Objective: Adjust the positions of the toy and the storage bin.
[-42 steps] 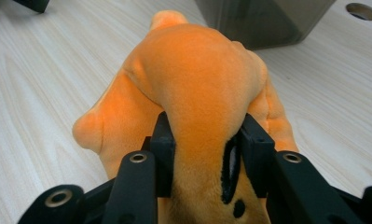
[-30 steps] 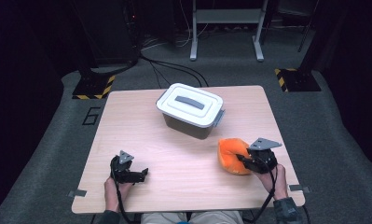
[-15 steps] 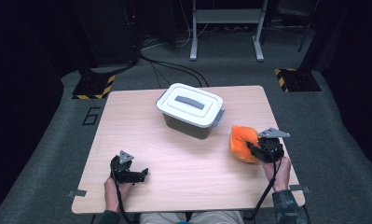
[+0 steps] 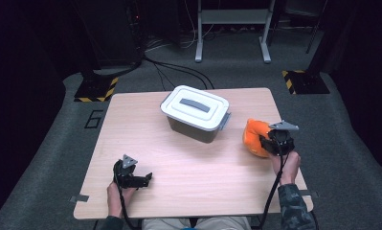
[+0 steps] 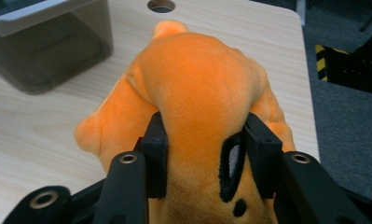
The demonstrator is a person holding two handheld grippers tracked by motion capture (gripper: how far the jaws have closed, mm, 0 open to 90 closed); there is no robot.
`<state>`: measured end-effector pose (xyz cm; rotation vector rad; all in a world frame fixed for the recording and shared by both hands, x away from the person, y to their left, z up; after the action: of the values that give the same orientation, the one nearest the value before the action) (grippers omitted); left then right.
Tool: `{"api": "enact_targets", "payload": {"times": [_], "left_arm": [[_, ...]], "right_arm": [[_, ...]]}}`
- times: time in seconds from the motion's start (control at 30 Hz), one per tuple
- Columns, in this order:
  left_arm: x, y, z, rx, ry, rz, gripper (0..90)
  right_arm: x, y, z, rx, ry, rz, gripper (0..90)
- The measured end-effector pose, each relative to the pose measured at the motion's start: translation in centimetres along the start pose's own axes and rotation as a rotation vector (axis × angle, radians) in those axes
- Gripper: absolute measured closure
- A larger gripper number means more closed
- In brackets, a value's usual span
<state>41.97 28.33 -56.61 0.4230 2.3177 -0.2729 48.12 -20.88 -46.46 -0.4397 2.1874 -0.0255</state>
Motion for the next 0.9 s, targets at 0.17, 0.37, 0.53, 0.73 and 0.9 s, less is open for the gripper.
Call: {"api": "enact_targets", "payload": {"times": [0.17,0.37,0.53,0.73,0.9], "left_arm": [[0.0,0.0,0.0,-0.001,0.001,0.001,0.7],[0.0,0.0,0.0,-0.001,0.001,0.001,0.7],[0.0,0.0,0.0,0.000,0.000,0.000,0.7],[0.0,0.0,0.0,0.000,0.001,0.000,0.7],[0.0,-0.1,0.0,0.000,-0.007,-0.009,0.7]], "right_arm": [[-0.3,-0.6,0.4,0.022,0.008,0.038,57.3],[-0.4,-0.9,1.3,0.040,0.013,0.079,54.0],[0.5,-0.9,2.8,0.047,0.054,0.100,39.6],[0.5,-1.1,2.2,0.035,0.029,0.107,18.6],[0.5,-0.9,0.9,0.000,-0.006,0.098,11.1]]}}
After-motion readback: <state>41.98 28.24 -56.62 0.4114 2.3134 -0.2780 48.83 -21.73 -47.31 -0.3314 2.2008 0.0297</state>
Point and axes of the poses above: each handheld gripper's, and its own axes: z roughly forward along the jaws, x roughly out of its underside, y roughly to its left, the point moved 5 cm from there along z, roughly forward along the jaws, and after that the axes turned 6 degrees about -z, right-handed, at the moved point
